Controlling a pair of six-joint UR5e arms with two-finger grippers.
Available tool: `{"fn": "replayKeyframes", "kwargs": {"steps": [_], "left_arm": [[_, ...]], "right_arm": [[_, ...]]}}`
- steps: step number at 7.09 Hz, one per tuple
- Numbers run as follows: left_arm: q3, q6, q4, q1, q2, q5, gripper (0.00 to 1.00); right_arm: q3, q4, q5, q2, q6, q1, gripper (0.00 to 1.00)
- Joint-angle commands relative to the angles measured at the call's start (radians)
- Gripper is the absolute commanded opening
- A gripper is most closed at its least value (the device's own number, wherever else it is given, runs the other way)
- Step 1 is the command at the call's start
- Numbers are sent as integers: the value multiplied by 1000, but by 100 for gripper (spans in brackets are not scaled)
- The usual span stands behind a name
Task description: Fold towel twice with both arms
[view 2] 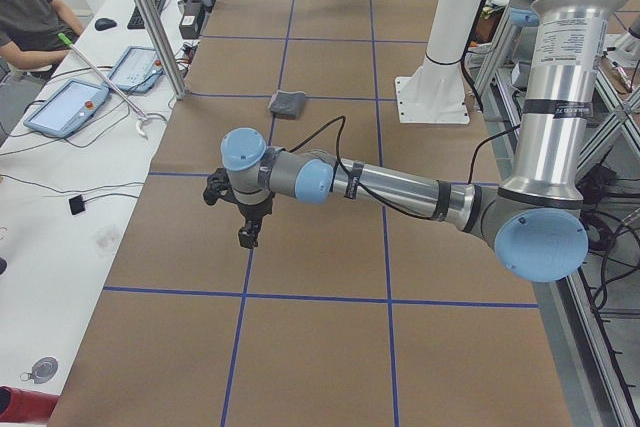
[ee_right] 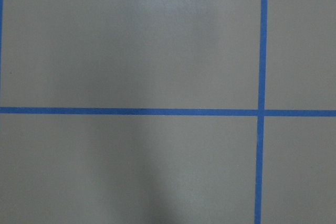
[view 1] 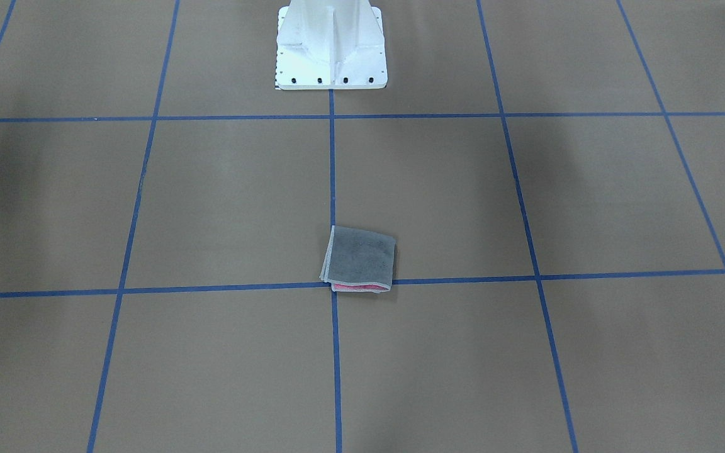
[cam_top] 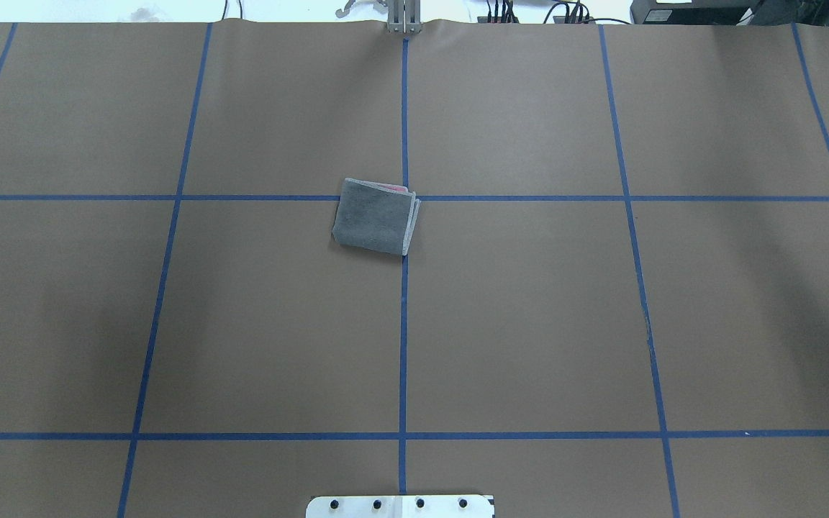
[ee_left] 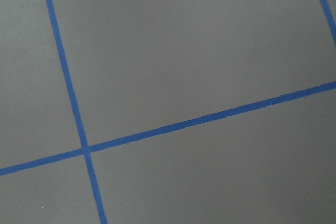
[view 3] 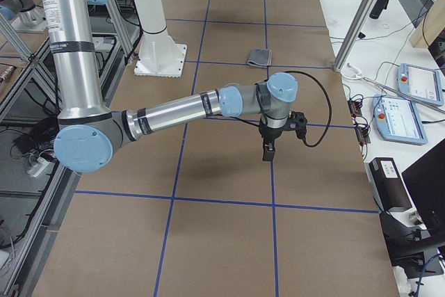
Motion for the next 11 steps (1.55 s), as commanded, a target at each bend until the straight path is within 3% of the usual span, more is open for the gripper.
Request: {"fn": "replayKeyframes", "kwargs": {"steps": [1, 11], "left_arm": [[0, 4, 45, -18, 5, -18, 100], [-47, 4, 39, -63, 37, -12, 100]], "right_arm": [[-23, 2, 32, -37, -60, 26, 100], [-35, 5, 29, -22, -47, 24, 100]]}}
